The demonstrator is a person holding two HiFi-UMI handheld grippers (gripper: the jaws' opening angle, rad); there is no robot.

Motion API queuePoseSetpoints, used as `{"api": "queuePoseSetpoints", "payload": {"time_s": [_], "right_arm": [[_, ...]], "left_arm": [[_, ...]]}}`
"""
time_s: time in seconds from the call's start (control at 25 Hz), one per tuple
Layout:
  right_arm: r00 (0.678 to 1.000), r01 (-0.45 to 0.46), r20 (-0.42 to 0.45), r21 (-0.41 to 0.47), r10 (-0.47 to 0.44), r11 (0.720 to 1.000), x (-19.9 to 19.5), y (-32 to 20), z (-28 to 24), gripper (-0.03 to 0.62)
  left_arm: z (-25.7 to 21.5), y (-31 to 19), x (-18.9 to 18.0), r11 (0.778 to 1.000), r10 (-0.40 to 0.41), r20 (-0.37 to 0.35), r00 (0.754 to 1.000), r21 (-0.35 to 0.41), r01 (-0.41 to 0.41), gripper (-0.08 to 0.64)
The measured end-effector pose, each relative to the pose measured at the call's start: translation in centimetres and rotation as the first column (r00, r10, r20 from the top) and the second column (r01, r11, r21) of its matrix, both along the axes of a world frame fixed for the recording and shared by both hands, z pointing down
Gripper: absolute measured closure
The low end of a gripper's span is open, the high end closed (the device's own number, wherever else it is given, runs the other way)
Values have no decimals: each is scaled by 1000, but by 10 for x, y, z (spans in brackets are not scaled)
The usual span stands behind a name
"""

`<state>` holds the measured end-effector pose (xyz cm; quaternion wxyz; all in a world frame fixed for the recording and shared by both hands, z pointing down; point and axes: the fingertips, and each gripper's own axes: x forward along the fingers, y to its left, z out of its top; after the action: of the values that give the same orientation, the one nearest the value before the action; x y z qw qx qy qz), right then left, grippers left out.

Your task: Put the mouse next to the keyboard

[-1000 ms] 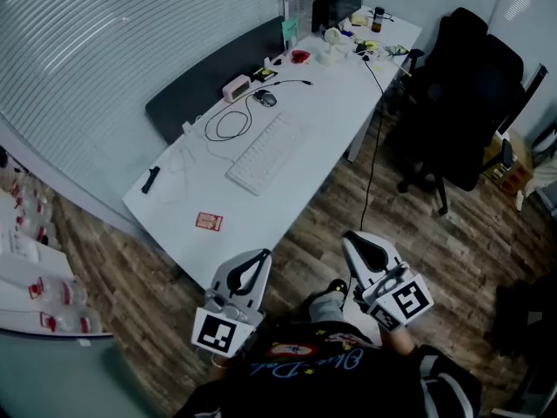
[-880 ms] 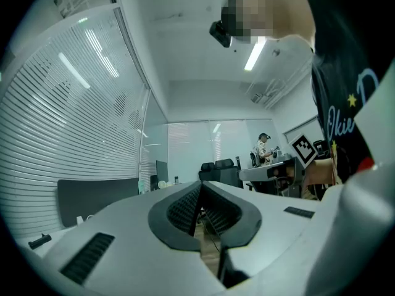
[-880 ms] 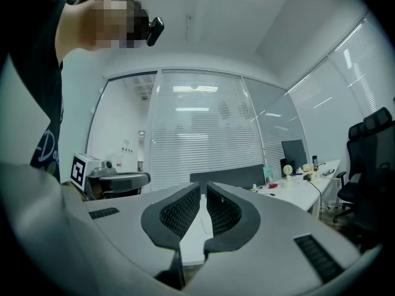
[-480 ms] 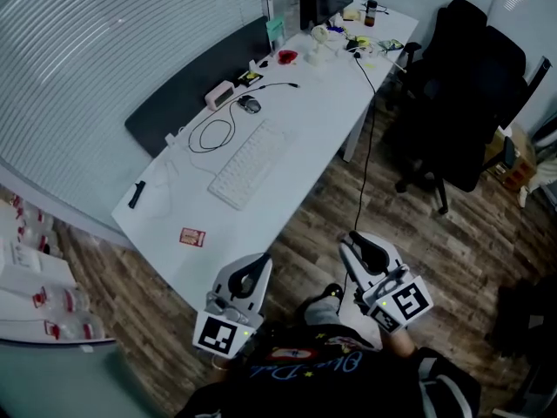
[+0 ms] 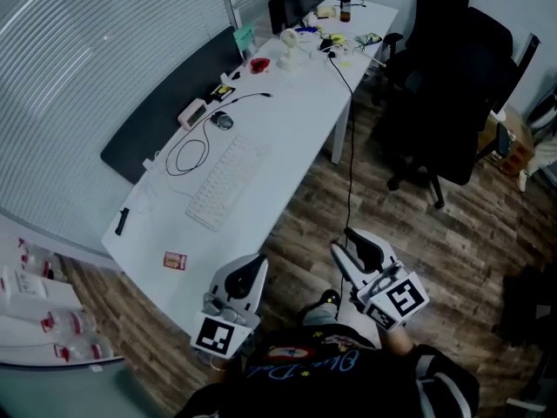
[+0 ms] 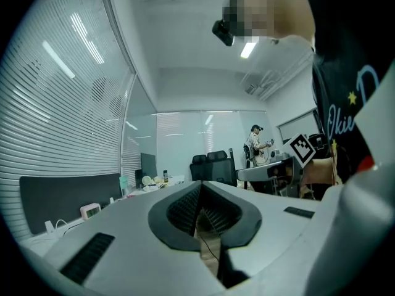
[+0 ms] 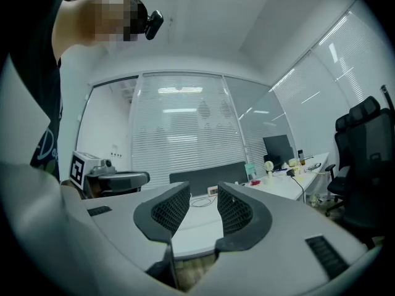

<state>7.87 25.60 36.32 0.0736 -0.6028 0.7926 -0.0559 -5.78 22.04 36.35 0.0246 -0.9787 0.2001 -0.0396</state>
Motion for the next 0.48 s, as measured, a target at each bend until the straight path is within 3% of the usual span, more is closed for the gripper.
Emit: {"api": "queuePoseSetpoints", "payload": {"time_s": [0.48], "right_arm": [[1000,-18,-23,-31,18,999,72,9,9,439]], "left_arm": [[-1,1,80,999,49,5,999,7,-49,560]]}}
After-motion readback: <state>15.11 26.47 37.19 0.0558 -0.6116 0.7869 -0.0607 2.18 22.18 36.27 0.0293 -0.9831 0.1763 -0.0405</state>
